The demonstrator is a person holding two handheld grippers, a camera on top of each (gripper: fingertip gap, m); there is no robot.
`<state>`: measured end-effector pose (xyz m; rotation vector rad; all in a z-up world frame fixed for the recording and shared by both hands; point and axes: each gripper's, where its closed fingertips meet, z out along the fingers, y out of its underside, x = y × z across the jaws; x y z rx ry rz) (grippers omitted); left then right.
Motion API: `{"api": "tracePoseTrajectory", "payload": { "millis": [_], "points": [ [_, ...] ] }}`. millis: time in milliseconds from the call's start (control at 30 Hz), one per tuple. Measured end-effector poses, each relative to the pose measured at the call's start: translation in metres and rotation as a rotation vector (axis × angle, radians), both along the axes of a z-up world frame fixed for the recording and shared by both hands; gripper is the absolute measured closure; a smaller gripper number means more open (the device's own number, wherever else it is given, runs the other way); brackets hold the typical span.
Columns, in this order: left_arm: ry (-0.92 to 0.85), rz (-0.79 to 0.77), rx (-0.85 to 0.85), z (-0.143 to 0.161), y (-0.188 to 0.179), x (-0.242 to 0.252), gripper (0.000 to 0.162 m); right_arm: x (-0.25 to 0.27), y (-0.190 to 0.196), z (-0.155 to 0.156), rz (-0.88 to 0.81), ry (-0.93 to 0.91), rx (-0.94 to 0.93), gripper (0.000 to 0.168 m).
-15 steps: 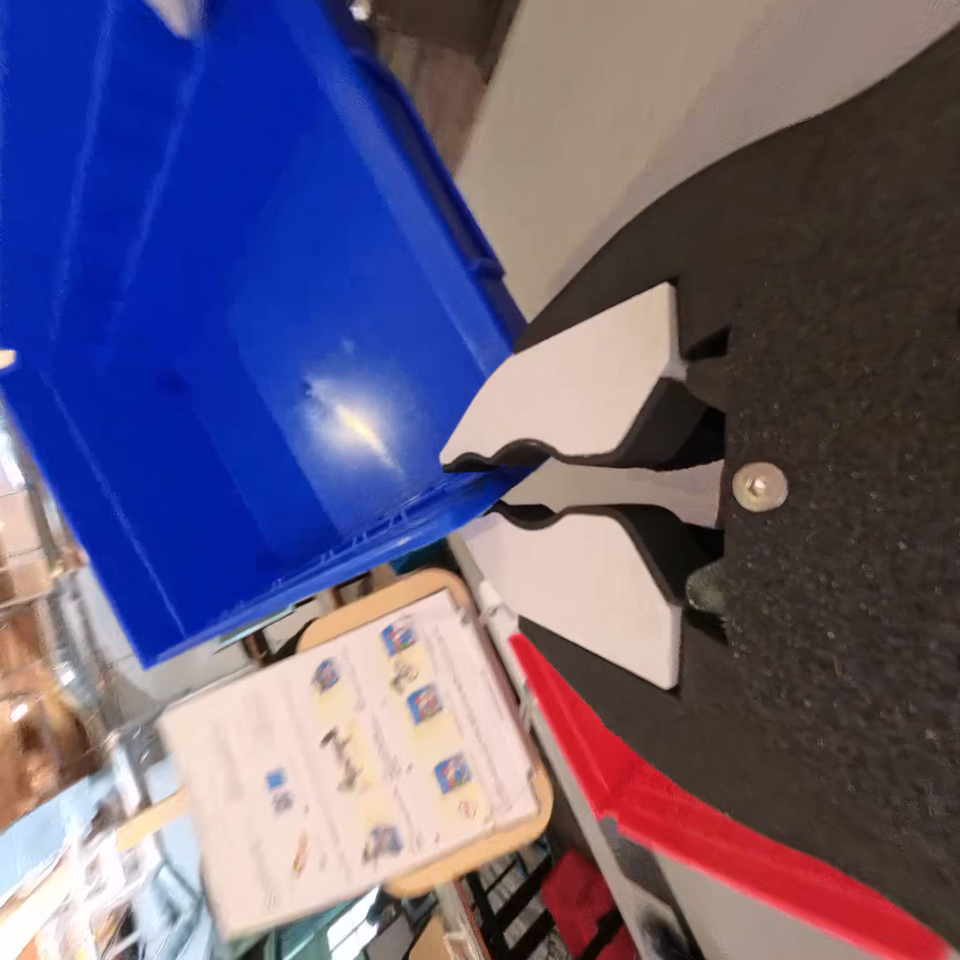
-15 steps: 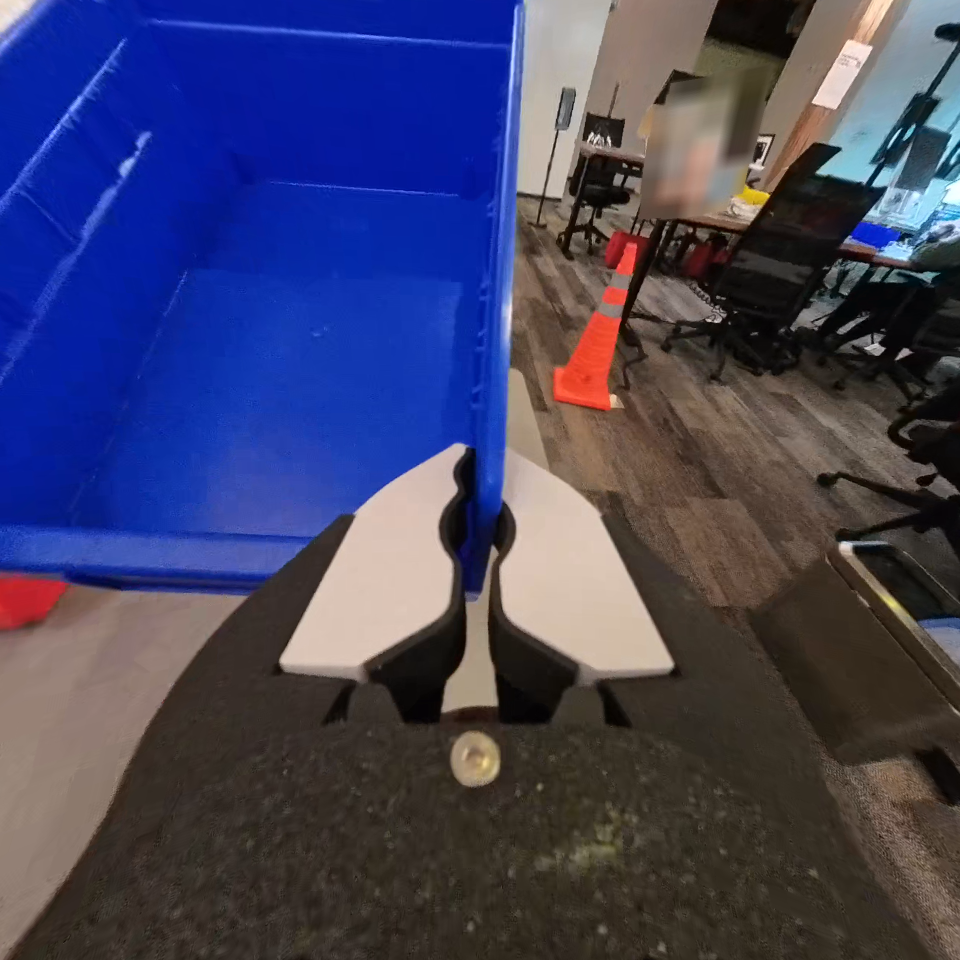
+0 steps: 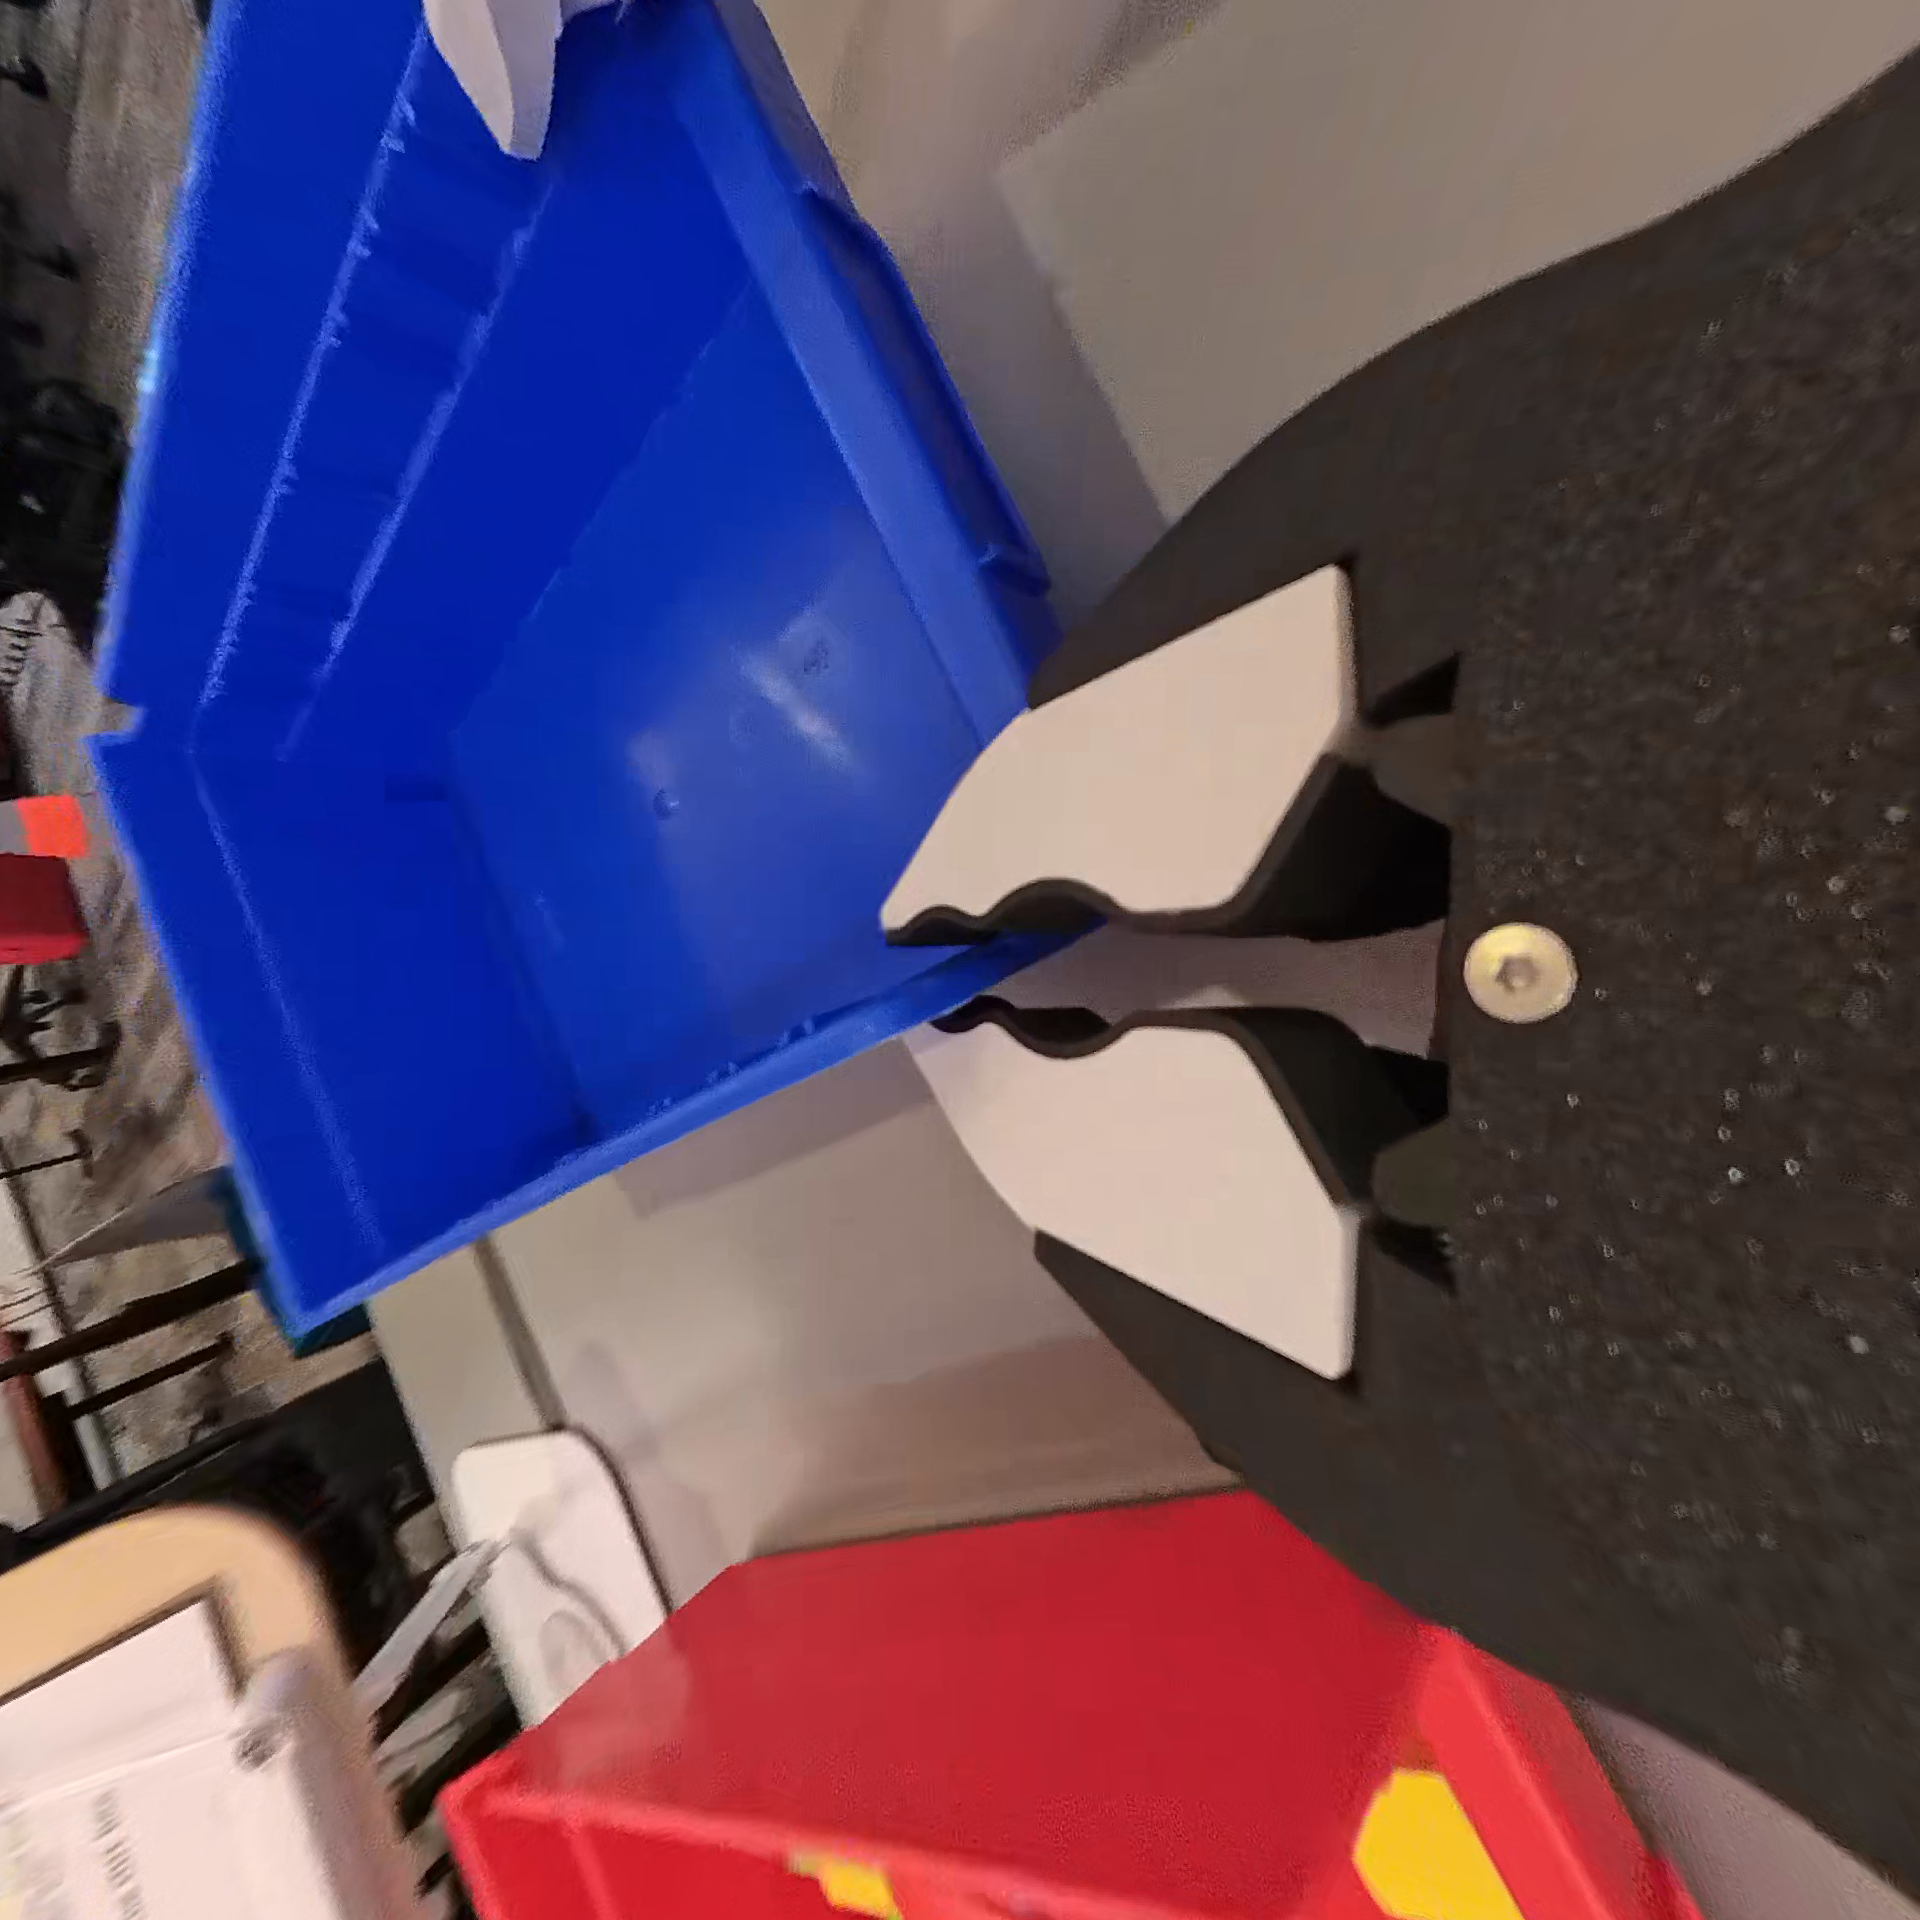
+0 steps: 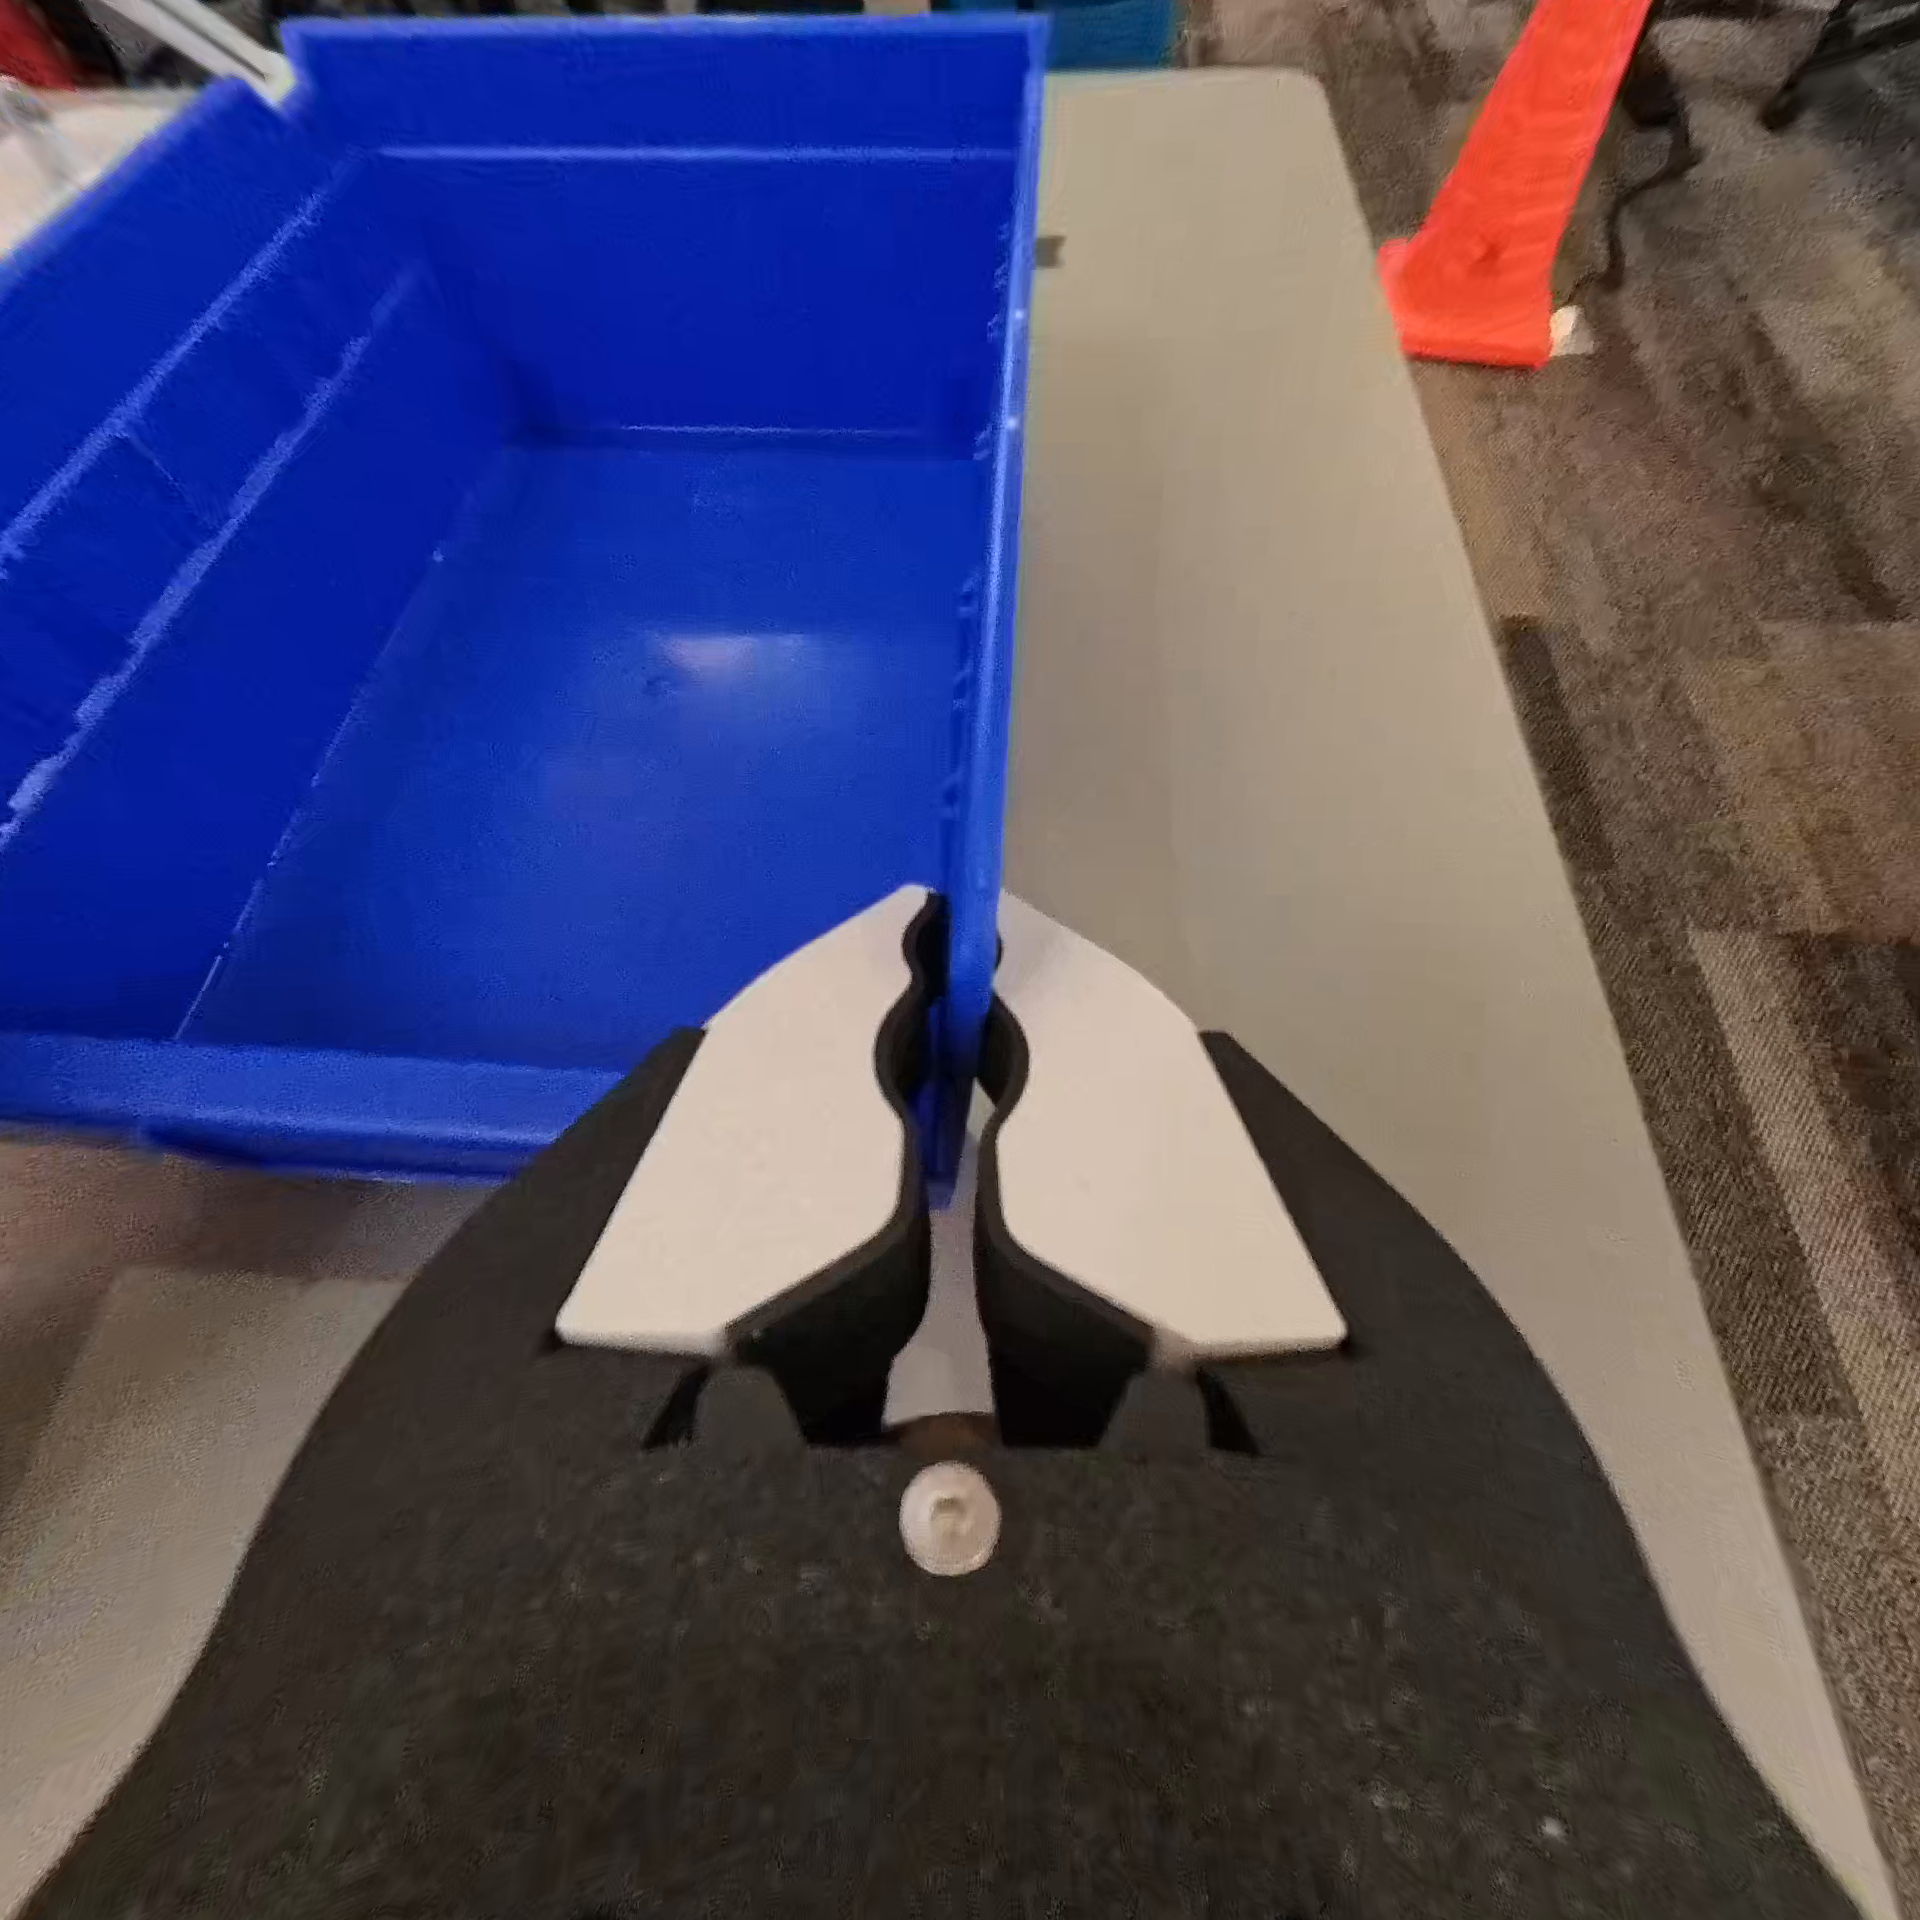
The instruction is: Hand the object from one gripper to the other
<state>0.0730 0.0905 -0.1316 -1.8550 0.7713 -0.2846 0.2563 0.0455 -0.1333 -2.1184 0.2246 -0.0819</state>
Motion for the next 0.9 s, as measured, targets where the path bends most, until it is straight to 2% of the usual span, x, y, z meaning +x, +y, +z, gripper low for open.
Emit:
{"api": "tracePoseTrajectory", "payload": {
  "millis": [67, 267, 333, 367, 400, 500, 600, 700, 800, 867, 900],
  "points": [
    [-0.026, -0.024, -0.005, -0.006, 0.001, 0.004, 0.152, 0.005, 0.0, -0.008, -0.028, -0.043, -0.001, 0.164],
    [-0.026, -0.114, -0.05, -0.007, -0.005, 0.009, 0.147, 0.009, -0.001, -0.007, -0.057, -0.01, 0.02, 0.165],
    [0.005, -0.199, -0.103, -0.006, -0.02, 0.007, 0.138, 0.015, -0.004, -0.002, -0.081, -0.024, 0.017, 0.161],
    [0.008, -0.211, -0.102, 0.003, -0.026, -0.002, 0.118, 0.019, -0.008, 0.01, -0.086, -0.065, 0.047, 0.149],
    [-0.006, -0.221, -0.067, 0.019, -0.03, -0.017, 0.105, 0.023, -0.012, 0.029, -0.093, -0.106, 0.103, 0.135],
    [-0.054, -0.228, 0.031, 0.073, -0.031, -0.083, 0.107, 0.02, -0.027, 0.094, -0.079, -0.154, 0.293, 0.131],
    [-0.017, -0.088, 0.063, 0.097, -0.004, -0.179, 0.104, -0.024, -0.023, 0.133, 0.064, -0.198, 0.329, 0.127],
    [0.015, 0.13, 0.075, 0.086, 0.032, -0.273, 0.102, -0.097, 0.003, 0.139, 0.236, -0.228, 0.282, 0.12],
    [-0.027, 0.257, -0.03, 0.049, 0.052, -0.32, 0.098, -0.196, 0.039, 0.113, 0.421, -0.1, 0.268, 0.116],
    [-0.069, 0.272, -0.088, 0.027, 0.06, -0.325, 0.098, -0.254, 0.057, 0.081, 0.473, 0.021, 0.22, 0.105],
    [-0.076, 0.258, -0.12, 0.018, 0.063, -0.322, 0.1, -0.272, 0.064, 0.063, 0.452, 0.055, 0.195, 0.107]
  ]
}}
